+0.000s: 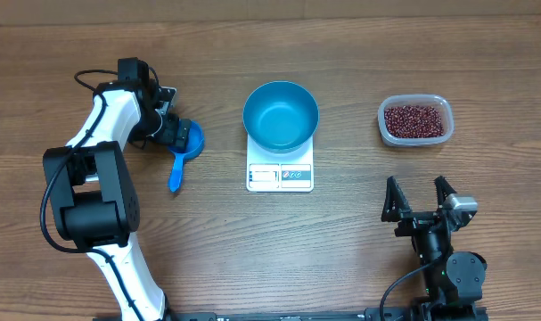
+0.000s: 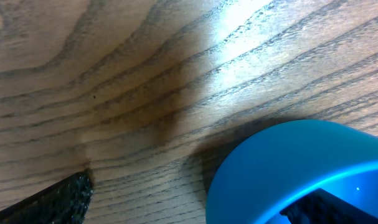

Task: Scoop item into bowl and weigh 150g on scale
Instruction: 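Lower the left gripper and grasp the blue scoop's cup rim, then lift the blue scoop with the left gripper and carry it over the bowl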

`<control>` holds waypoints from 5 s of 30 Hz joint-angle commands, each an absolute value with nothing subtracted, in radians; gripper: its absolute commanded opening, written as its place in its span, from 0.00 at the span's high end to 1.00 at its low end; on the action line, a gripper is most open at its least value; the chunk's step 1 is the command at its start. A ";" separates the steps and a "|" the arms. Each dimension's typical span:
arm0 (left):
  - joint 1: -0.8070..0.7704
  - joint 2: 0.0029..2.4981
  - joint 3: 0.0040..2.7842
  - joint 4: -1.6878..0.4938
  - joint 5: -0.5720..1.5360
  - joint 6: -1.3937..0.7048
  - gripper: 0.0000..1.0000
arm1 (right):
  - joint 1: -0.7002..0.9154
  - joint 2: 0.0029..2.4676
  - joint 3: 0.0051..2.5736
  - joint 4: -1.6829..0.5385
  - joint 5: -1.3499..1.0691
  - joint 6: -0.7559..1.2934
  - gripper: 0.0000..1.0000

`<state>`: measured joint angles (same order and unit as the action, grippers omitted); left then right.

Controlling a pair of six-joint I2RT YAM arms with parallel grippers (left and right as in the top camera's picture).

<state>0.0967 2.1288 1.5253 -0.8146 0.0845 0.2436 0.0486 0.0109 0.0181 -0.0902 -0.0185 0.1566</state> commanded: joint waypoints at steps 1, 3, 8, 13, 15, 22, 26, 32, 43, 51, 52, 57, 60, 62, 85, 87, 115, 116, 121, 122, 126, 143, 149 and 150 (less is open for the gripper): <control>0.091 2.134 1.515 -0.813 0.077 0.255 0.00 | 0.055 0.003 0.008 -0.084 -0.012 0.152 0.00; 0.091 2.134 1.515 -0.813 0.077 0.255 0.01 | 0.055 0.003 0.008 -0.084 -0.012 0.152 0.00; 0.091 2.134 1.515 -0.811 0.077 0.255 0.22 | 0.055 0.003 0.008 -0.084 -0.012 0.152 0.00; 0.091 2.134 1.515 -0.810 0.077 0.255 0.38 | 0.055 0.003 0.008 -0.084 -0.012 0.152 0.00; 0.091 2.134 1.515 -0.810 0.077 0.255 0.46 | 0.055 0.003 0.008 -0.084 -0.012 0.152 0.00; 0.091 2.134 1.515 -0.810 0.077 0.255 0.80 | 0.055 0.003 0.008 -0.084 -0.012 0.152 0.00; 0.091 2.134 1.515 -0.812 0.078 0.254 0.96 | 0.055 0.003 0.008 -0.084 -0.012 0.152 0.00; 0.091 2.133 1.516 -0.832 0.070 0.220 0.96 | 0.055 0.003 0.008 -0.084 -0.012 0.152 0.00; 0.091 2.111 1.756 -1.083 0.070 0.176 0.96 | 0.055 0.003 0.008 -0.084 -0.012 0.152 0.00; 0.090 1.960 1.959 -1.236 0.083 0.138 0.96 | 0.055 0.003 0.008 -0.084 -0.012 0.152 0.00; 0.090 1.931 1.960 -1.238 0.086 0.123 0.96 | 0.055 0.003 0.008 -0.084 -0.012 0.152 0.00; 0.090 1.796 1.960 -1.274 0.130 -0.006 0.96 | 0.055 0.003 0.008 -0.084 -0.012 0.152 0.00; 0.084 1.760 1.960 -1.324 0.131 -0.186 0.96 | 0.055 0.003 0.008 -0.084 -0.012 0.152 0.00; 0.072 1.753 1.960 -1.387 0.131 -0.334 0.96 | 0.055 0.003 0.008 -0.084 -0.012 0.152 0.00; -0.423 1.759 1.959 -1.682 -0.180 -1.302 0.96 | 0.055 0.003 0.008 -0.084 -0.012 0.152 0.00; -0.459 1.765 1.959 -1.682 -0.193 -1.323 0.96 | 0.055 0.003 0.008 -0.084 -0.012 0.152 0.00; -0.533 1.879 1.959 -1.565 -0.129 -1.377 0.96 | 0.055 0.003 0.009 0.069 0.026 0.164 0.00; -0.533 1.879 1.959 -1.563 -0.129 -1.377 0.96 | 0.055 0.003 0.011 0.114 0.008 0.164 0.00; -0.533 1.879 1.959 -1.563 -0.129 -1.376 0.96 | 0.055 0.003 0.113 0.173 -0.070 0.217 0.00; -0.533 1.879 1.959 -1.563 -0.129 -1.377 0.96 | 0.055 0.003 0.154 0.138 -0.073 0.239 0.00; -0.533 1.879 1.959 -1.563 -0.129 -1.376 0.96 | 0.055 0.007 0.319 -0.050 -0.073 0.243 0.00; -0.533 1.879 1.959 -1.536 -0.056 -1.377 0.92 | 0.055 0.452 0.916 -0.598 -0.673 0.341 0.00; -0.533 1.879 1.959 -1.528 -0.006 -1.377 0.77 | 0.055 0.516 0.916 -0.463 -0.675 0.609 0.00; -0.533 1.879 1.959 -1.525 0.001 -1.377 0.80 | 0.055 0.527 0.916 -0.442 -0.675 0.667 0.00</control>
<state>-0.5304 1.8687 1.9484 -1.5303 -0.0368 -1.3632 0.0483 0.5034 0.8967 -0.4843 -0.6376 0.4599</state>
